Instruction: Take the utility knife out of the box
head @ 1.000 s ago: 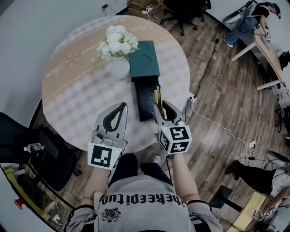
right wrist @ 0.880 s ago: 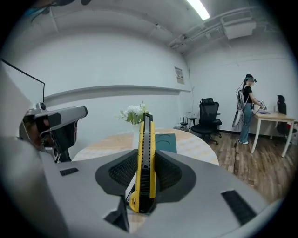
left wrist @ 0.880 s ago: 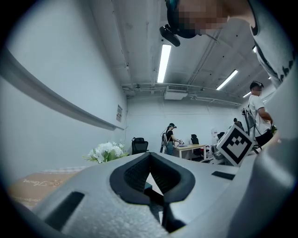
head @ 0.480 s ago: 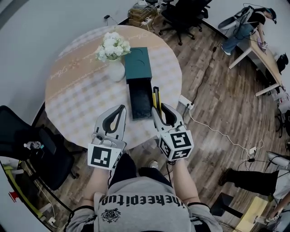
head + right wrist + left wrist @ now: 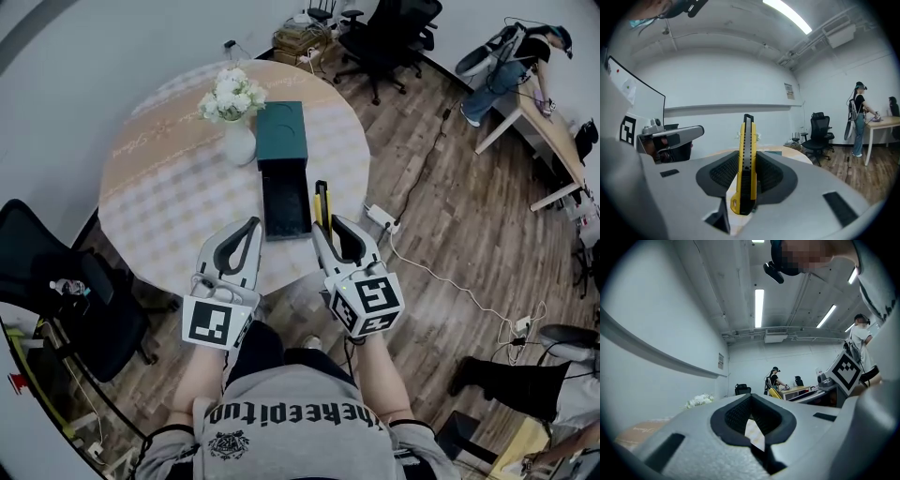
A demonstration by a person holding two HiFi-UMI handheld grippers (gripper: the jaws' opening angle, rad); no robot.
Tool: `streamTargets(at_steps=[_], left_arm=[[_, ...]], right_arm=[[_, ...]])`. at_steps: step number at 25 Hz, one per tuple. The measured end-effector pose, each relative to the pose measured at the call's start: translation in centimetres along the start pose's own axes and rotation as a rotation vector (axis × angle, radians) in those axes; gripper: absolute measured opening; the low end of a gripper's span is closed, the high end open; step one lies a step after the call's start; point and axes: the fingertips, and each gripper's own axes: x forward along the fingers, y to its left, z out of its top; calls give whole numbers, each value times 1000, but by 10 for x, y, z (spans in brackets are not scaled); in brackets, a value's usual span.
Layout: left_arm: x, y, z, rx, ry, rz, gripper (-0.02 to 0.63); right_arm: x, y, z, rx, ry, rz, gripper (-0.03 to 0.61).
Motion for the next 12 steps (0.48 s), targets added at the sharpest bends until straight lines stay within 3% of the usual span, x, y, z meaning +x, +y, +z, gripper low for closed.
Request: streamTargets(at_steps=[8,12], left_arm=[[-20,-37,14,-13,-14,52,17],[-30,-54,18,21,-29,81,17]], right_arm=[[-37,7,11,-30,-63,86,117],[-54,7,12,-39,-82,121,117]])
